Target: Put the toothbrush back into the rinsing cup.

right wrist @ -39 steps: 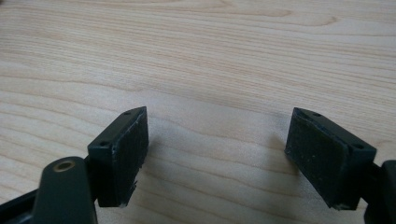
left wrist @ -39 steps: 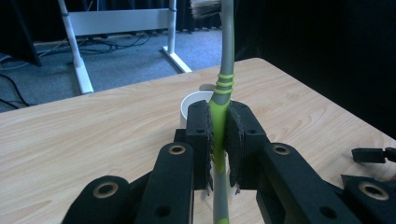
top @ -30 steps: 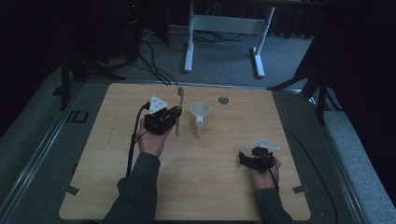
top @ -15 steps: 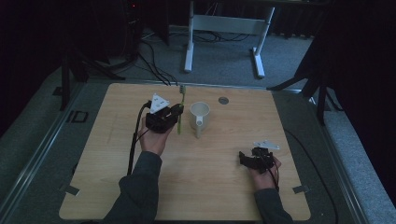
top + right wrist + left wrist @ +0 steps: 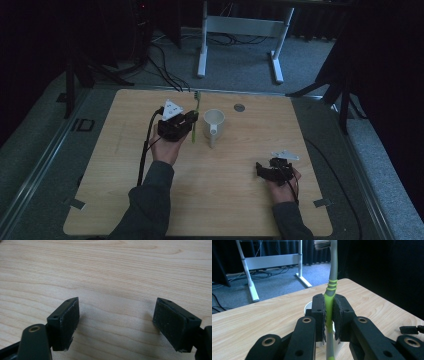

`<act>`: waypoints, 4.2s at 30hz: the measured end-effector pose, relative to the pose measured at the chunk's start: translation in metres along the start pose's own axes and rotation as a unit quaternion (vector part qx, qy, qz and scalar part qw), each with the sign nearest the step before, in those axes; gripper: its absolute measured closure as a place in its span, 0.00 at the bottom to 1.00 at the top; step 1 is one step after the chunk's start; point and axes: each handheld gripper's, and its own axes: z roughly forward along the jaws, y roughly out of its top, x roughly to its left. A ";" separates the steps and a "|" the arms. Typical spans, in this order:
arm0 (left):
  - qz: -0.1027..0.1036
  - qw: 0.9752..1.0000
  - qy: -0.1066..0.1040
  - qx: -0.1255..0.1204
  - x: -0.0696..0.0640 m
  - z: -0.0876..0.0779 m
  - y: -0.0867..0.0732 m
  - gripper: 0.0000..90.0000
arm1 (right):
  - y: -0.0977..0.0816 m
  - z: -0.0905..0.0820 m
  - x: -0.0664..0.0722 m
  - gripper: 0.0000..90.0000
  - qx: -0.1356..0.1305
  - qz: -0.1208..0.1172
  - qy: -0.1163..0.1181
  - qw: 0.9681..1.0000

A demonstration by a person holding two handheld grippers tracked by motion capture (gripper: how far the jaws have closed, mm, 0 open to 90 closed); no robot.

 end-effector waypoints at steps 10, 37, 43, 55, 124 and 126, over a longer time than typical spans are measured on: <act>-0.007 1.000 -0.010 -0.004 0.001 0.004 0.003 0.89 | 0.000 0.000 0.000 0.23 0.000 0.000 0.000 1.000; -0.020 0.999 -0.014 -0.022 0.000 0.015 0.006 0.89 | 0.000 0.000 0.000 0.23 0.000 -0.001 0.001 1.000; -0.028 0.999 -0.014 -0.028 0.000 0.017 0.007 0.89 | 0.000 0.000 0.000 0.23 0.000 -0.002 0.001 1.000; -0.043 0.998 -0.014 -0.037 -0.001 0.021 0.006 0.89 | 0.000 0.000 0.000 0.23 0.000 -0.002 0.002 1.000; -0.047 0.997 0.004 -0.060 -0.020 0.047 0.002 0.89 | 0.000 0.000 0.000 0.23 -0.001 -0.003 0.003 1.000; -0.047 0.997 0.004 -0.060 -0.020 0.047 0.002 0.89 | 0.000 0.000 0.000 0.23 -0.001 -0.003 0.003 1.000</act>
